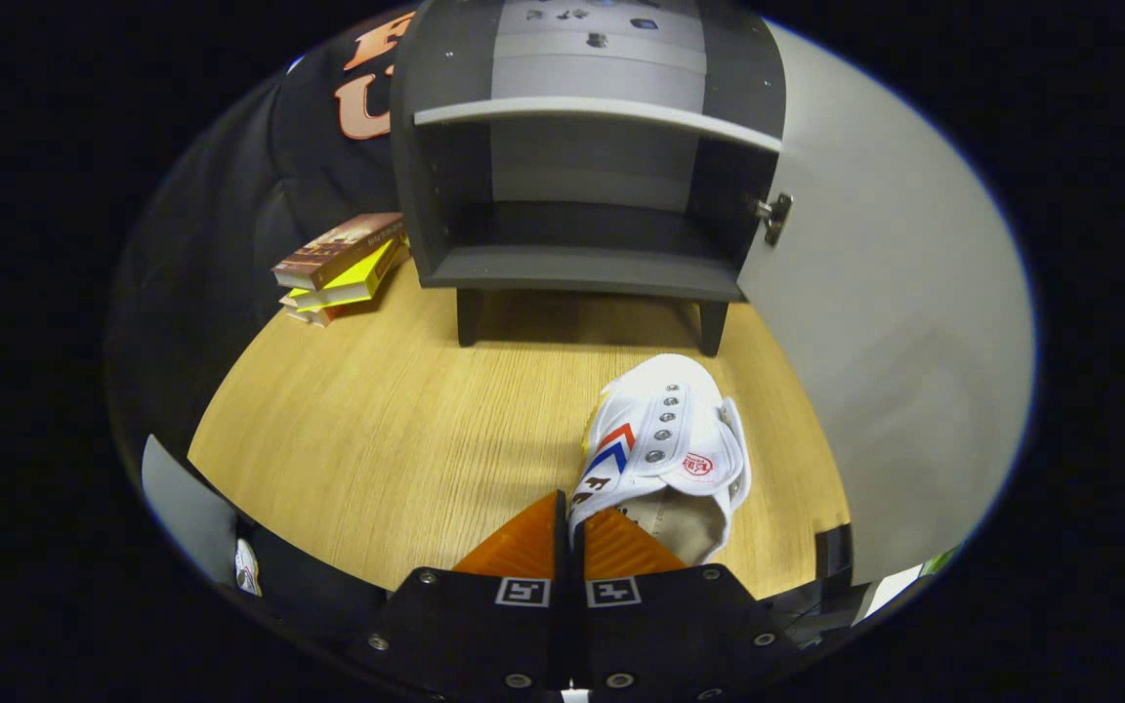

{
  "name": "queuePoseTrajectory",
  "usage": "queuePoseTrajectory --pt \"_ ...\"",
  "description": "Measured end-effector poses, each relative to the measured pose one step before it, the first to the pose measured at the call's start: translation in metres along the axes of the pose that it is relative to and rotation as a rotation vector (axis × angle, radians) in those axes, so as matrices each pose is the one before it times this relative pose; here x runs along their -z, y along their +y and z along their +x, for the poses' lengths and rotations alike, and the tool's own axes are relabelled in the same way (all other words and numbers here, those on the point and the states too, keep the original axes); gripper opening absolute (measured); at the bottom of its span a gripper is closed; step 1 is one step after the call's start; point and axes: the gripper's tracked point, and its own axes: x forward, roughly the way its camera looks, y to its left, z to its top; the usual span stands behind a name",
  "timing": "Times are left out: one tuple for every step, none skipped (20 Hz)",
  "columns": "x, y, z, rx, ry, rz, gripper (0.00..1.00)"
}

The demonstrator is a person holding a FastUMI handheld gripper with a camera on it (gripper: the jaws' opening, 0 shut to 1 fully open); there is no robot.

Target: Open the shoe cabinet door, grab the shoes and put them into the shoe cabinet, then close the shoe cabinet door.

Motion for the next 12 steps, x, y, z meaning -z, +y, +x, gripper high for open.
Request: queuePoseTrajectory --pt "-0.01463 0.00295 -0.00991 -0.00146 -0.01765 -0.01517 0.00" --pt "-0.01346 0.00139 -0.01034 0.00190 -0.02351 -0.02064 0.00" --pt "-0.01495 0.00109 -0.00921 0.00489 -0.02156 -0.01883 0.00" --pt "-0.01354 0.00045 -0.00962 0.00508 -0.01903 -0.02183 0.00" --pt "-0.01648 -0.00092 -0.00760 0.00748 -0.02893 -0.02043 0.00" --pt "-0.01287 -0.00070 -0.00759 0.01136 -0.01548 -0.02532 0.00" --pt "-0.02037 -0.00084 -0.00715 0.00549 -0.02846 -0.01046 0.00" --pt "-0.01526 -0.00095 -0.00690 0.00666 -0.02589 -0.00614 0.00" --pt "-0.01568 -0.00116 -0.00454 0.00673 -0.01916 -0.01622 0.00" --pt "-0.01624 -0.00209 -0.00350 0.00338 -0.02538 -0.00907 0.00" --pt "-0.01349 -0.00188 -0.00142 0.00511 -0.01145 -0.02387 0.00" --pt "-0.01540 -0.00124 0.00163 -0.00066 -0.01744 -0.01653 0.00"
